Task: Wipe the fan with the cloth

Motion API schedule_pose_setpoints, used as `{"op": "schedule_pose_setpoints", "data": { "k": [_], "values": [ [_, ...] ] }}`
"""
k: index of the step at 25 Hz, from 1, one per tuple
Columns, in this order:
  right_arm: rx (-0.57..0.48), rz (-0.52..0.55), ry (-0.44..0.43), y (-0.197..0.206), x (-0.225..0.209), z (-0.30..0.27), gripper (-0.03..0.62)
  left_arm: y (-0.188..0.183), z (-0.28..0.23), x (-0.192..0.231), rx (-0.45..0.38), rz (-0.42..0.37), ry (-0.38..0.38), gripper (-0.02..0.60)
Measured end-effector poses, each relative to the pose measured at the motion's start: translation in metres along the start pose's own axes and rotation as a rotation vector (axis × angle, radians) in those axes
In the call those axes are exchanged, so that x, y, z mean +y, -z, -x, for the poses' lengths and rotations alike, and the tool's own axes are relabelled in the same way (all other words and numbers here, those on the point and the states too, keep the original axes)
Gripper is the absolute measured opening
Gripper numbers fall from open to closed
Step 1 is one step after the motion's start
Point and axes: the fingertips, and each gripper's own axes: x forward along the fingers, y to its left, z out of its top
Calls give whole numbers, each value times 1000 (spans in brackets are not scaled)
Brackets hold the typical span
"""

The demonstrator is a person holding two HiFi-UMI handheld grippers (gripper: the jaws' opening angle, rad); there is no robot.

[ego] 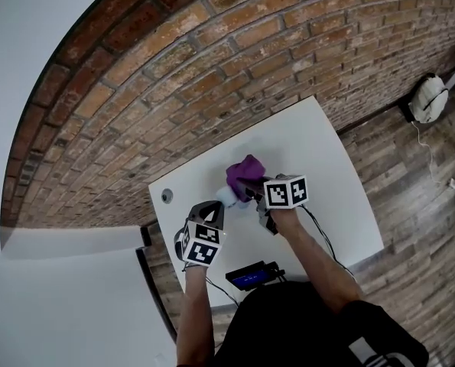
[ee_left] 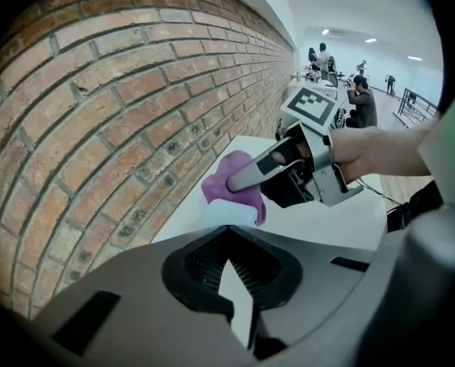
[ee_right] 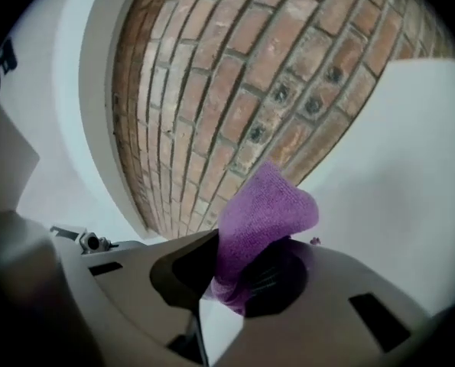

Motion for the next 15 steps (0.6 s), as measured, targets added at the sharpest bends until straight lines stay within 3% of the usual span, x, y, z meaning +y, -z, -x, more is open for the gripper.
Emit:
{"op": "schedule_pose_setpoints", "data": {
  "k": [2, 5, 8, 12, 15],
  "values": [
    [46, -48, 14, 21, -6, -9, 78, 0, 0, -1, 4, 1, 0, 5],
    [88, -16, 143, 41, -35, -16, 78, 0, 1, 1, 11, -1, 4, 5],
    [212, 74, 272, 57, -65, -18, 78, -2, -1, 0, 8, 7, 0, 5],
    [400, 235, 362, 71, -90, -16, 78, -2, -2, 0, -2, 25, -2, 5],
    [425, 386, 466, 51, -98, -1, 78, -3, -2, 1, -5, 32, -3, 5]
  ]
}}
